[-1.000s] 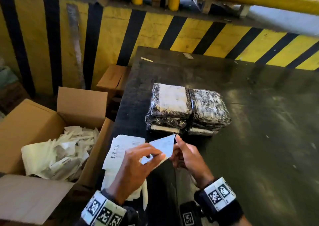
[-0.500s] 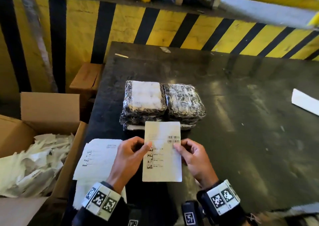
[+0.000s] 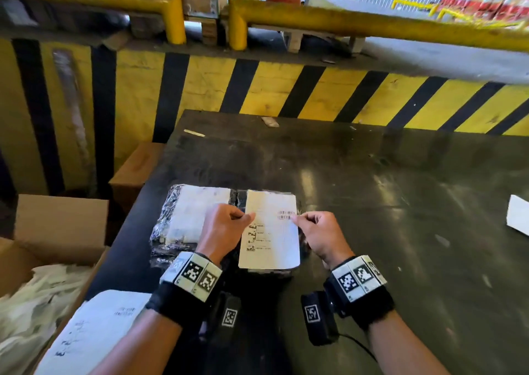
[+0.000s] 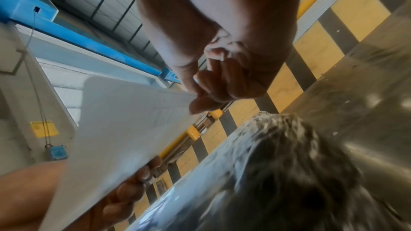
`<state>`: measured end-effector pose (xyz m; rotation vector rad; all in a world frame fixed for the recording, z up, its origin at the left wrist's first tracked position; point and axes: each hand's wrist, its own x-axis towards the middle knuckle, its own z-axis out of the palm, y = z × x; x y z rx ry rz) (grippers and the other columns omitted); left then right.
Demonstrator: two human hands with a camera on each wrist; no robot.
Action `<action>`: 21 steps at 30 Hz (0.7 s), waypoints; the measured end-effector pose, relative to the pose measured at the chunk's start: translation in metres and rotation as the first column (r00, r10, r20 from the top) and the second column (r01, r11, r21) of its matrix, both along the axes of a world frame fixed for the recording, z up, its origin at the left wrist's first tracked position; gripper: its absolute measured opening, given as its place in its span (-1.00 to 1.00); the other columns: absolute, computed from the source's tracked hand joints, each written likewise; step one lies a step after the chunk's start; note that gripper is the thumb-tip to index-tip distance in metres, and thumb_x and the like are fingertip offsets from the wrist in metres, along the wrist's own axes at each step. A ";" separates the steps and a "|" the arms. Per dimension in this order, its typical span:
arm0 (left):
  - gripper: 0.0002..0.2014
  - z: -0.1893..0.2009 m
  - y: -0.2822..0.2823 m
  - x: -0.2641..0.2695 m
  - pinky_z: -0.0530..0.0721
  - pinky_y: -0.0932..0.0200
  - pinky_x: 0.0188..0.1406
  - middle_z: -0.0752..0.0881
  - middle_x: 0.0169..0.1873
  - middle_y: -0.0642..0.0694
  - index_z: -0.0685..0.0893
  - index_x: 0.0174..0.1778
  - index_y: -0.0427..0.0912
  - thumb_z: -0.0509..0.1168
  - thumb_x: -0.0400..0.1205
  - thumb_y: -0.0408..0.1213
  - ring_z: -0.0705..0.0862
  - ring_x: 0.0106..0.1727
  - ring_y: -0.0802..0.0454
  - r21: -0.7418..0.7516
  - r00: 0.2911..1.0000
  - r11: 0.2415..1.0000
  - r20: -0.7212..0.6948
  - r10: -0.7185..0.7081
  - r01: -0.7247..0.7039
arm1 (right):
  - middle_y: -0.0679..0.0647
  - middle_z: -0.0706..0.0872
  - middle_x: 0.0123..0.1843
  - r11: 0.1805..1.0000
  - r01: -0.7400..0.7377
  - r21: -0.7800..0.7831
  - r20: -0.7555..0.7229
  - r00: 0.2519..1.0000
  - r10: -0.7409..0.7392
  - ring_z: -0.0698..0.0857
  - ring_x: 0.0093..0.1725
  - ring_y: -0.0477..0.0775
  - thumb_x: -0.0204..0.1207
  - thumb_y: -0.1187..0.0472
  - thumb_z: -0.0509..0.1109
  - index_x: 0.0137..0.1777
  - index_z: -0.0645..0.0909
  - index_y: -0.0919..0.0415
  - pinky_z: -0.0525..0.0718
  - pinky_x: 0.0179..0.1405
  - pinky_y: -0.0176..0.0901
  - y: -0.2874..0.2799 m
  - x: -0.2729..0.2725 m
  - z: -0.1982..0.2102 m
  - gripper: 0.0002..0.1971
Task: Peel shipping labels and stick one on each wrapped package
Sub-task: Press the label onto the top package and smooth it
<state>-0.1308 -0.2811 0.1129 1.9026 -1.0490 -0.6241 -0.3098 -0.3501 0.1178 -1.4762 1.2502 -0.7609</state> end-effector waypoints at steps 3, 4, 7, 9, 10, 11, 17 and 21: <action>-0.52 -0.005 -0.027 0.003 0.37 0.23 -0.51 0.46 -0.67 -0.08 0.60 -0.58 -0.43 0.45 0.53 -0.13 0.37 -0.60 0.00 0.050 0.997 0.998 0.076 0.034 -0.038 | 0.01 0.61 -0.52 0.999 -0.048 0.020 -0.043 0.998 0.049 0.45 -0.69 -0.24 0.56 0.26 0.39 -0.27 0.68 0.49 0.38 -0.69 -0.42 -0.030 0.005 -0.003 -0.72; -0.50 -0.007 -0.032 0.005 0.40 0.23 -0.48 0.46 -0.70 -0.06 0.55 -0.65 -0.38 0.45 0.53 -0.15 0.39 -0.61 0.00 0.063 0.995 0.997 0.090 0.043 -0.049 | 0.02 0.65 -0.51 0.998 -0.064 0.011 -0.072 0.995 0.065 0.49 -0.64 -0.22 0.56 0.25 0.40 -0.30 0.68 0.47 0.41 -0.65 -0.41 -0.037 0.007 -0.006 -0.71; -0.49 -0.010 -0.043 0.004 0.53 0.15 -0.40 0.48 -0.73 0.02 0.52 -0.72 -0.25 0.46 0.52 -0.14 0.44 -0.61 0.05 0.116 0.987 0.990 0.147 0.069 -0.086 | 0.13 0.76 -0.36 0.998 -0.063 -0.011 -0.147 0.987 0.061 0.57 -0.43 -0.07 0.51 0.19 0.44 -0.32 0.72 0.43 0.50 -0.44 -0.27 -0.052 0.013 -0.019 -0.70; -0.50 -0.012 -0.047 0.004 0.54 0.14 -0.39 0.51 -0.71 0.03 0.53 -0.71 -0.25 0.46 0.52 -0.13 0.44 -0.60 0.07 0.141 0.982 0.985 0.175 0.075 -0.101 | 0.13 0.75 -0.34 0.999 -0.049 -0.021 -0.174 0.984 0.045 0.56 -0.38 -0.05 0.48 0.17 0.46 -0.34 0.73 0.39 0.49 -0.39 -0.25 -0.057 0.015 -0.025 -0.72; -0.50 -0.013 -0.049 0.004 0.52 0.16 -0.41 0.53 -0.70 0.00 0.54 -0.71 -0.25 0.46 0.52 -0.12 0.45 -0.60 0.06 0.149 0.980 0.984 0.184 0.074 -0.102 | 0.13 0.75 -0.35 0.998 -0.048 -0.027 -0.183 0.982 0.043 0.56 -0.38 -0.05 0.48 0.17 0.46 -0.35 0.74 0.38 0.48 -0.41 -0.25 -0.058 0.016 -0.028 -0.72; -0.51 -0.014 -0.050 0.003 0.52 0.16 -0.43 0.59 -0.66 -0.06 0.57 -0.68 -0.28 0.45 0.53 -0.11 0.48 -0.59 0.04 0.158 0.978 0.982 0.196 0.074 -0.106 | 0.13 0.75 -0.35 0.998 -0.054 -0.031 -0.191 0.980 0.047 0.56 -0.39 -0.05 0.48 0.17 0.46 -0.37 0.73 0.37 0.47 -0.41 -0.25 -0.060 0.015 -0.028 -0.71; -0.57 -0.017 -0.052 -0.003 0.56 0.18 -0.39 0.76 -0.40 -0.13 0.72 -0.46 -0.32 0.43 0.52 0.00 0.70 -0.36 -0.09 0.212 0.955 0.962 0.274 0.111 -0.173 | -0.05 0.62 -0.52 0.994 -0.096 -0.047 -0.262 0.962 0.081 0.52 -0.50 -0.14 0.48 0.19 0.46 -0.56 0.60 0.15 0.40 -0.53 -0.36 -0.063 0.019 -0.030 -0.64; -0.62 -0.017 -0.055 -0.005 0.63 0.12 -0.29 0.75 -0.31 -0.15 0.74 -0.41 -0.27 0.42 0.52 0.00 0.71 -0.28 -0.12 0.249 0.944 0.950 0.313 0.108 -0.191 | -0.05 0.47 -0.62 0.991 -0.122 -0.051 -0.400 0.912 0.091 0.39 -0.59 -0.10 0.46 0.19 0.43 -0.63 0.46 0.20 0.27 -0.74 -0.43 -0.063 0.020 -0.023 -0.57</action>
